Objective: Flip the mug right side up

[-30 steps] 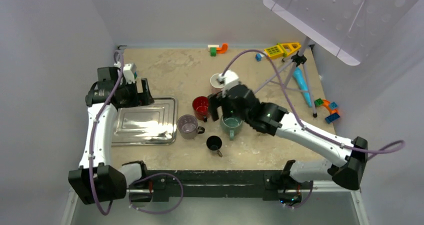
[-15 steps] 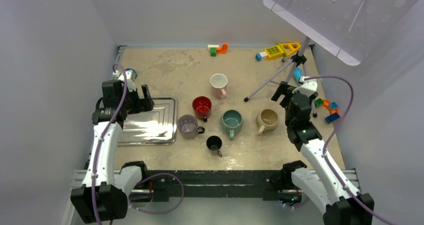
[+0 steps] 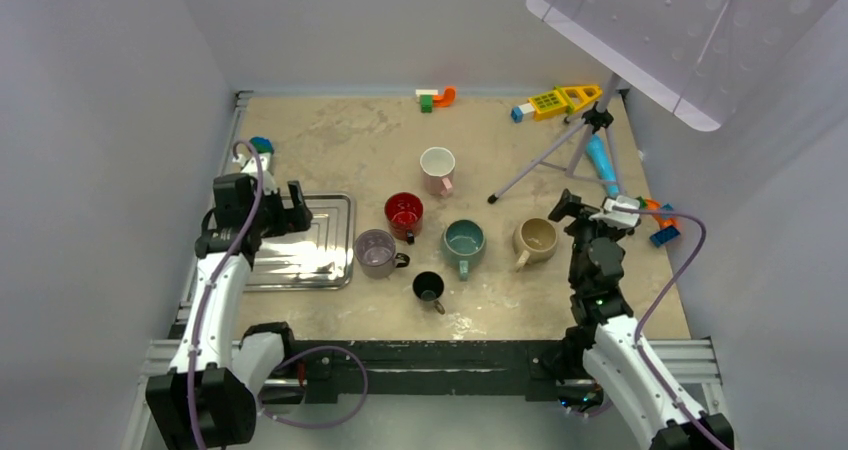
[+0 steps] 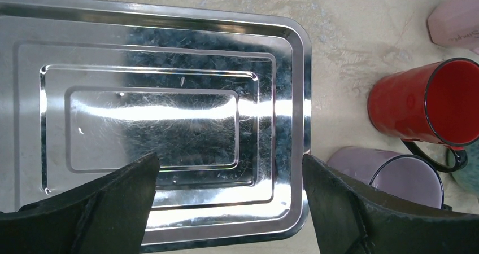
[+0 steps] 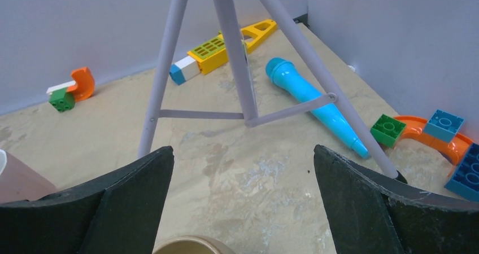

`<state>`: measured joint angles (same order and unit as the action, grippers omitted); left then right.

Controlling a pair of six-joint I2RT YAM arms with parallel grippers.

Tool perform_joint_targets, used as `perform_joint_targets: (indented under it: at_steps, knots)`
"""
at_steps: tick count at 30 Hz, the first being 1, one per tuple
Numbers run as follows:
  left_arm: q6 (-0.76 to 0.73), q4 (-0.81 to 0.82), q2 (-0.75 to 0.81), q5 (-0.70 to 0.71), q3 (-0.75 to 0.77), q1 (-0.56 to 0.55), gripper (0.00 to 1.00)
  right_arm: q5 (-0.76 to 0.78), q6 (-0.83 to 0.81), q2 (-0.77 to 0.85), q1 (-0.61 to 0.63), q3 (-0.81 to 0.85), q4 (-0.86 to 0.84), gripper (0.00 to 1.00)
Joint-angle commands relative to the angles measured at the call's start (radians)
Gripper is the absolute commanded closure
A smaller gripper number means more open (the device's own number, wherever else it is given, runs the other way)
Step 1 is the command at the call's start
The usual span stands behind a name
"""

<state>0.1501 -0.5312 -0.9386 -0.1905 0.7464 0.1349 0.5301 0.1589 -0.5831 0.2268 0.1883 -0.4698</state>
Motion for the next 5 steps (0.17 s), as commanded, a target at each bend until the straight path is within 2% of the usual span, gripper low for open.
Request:
perform_joint_targets:
  at_steps: [1, 5]
  knots:
    - [0.0, 0.064, 0.022, -0.021, -0.017, 0.003, 0.0, -0.055, -0.027, -0.003, -0.003, -0.002, -0.112, 0.01]
    - [0.009, 0.065, 0.028, -0.009, -0.018, 0.006, 0.0, -0.059, -0.025, -0.032, -0.003, 0.018, -0.094, 0.01]
